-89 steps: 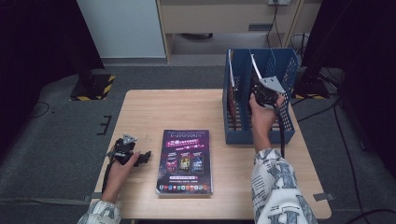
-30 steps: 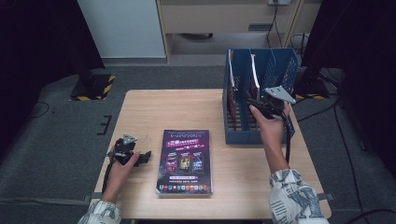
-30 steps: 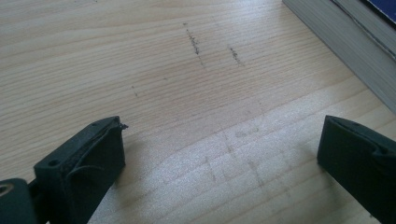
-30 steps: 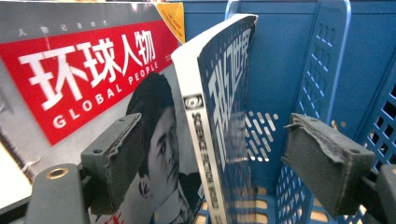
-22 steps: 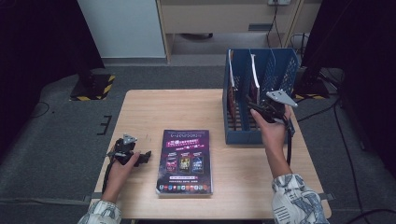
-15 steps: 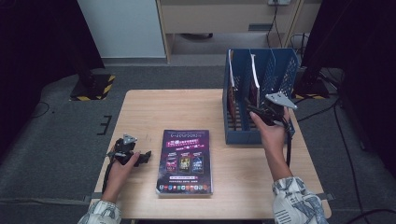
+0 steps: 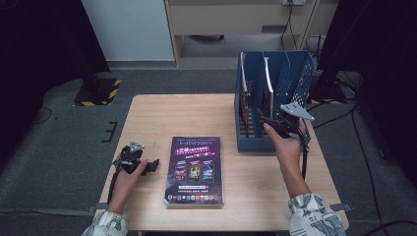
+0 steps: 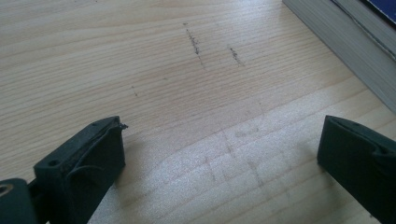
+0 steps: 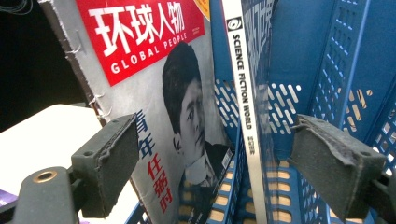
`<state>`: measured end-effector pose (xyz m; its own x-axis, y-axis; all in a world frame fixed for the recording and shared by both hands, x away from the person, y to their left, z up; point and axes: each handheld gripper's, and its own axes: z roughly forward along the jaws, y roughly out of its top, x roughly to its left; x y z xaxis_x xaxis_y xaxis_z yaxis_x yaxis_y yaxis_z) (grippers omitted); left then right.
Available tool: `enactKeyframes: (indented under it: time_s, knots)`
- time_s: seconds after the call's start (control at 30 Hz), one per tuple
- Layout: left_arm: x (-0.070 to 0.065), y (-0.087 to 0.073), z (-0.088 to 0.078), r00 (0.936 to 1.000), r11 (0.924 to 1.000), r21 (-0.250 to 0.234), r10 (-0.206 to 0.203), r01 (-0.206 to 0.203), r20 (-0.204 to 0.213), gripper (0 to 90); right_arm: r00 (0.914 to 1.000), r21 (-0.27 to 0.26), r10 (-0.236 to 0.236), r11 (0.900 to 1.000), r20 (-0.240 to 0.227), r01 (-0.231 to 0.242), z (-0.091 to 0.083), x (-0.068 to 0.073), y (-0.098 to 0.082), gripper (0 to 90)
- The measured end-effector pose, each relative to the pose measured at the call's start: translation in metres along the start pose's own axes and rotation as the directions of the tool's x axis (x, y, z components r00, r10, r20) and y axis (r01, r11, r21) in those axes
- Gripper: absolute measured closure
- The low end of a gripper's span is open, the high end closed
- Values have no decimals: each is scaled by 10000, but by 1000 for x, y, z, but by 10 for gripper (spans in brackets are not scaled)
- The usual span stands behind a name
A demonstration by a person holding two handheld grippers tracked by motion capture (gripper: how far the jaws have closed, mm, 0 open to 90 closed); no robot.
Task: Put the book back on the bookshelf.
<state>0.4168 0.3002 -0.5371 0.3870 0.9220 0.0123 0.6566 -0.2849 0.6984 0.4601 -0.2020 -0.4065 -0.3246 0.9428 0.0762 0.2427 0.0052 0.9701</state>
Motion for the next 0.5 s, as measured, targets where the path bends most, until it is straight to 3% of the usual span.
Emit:
enactKeyframes:
  time_s: [0.5]
  knots:
    - [0,0,0,10000,10000,4,-6,6,-2,0,9990,216,102,9997,-441,-93,-14,9,-21,162]
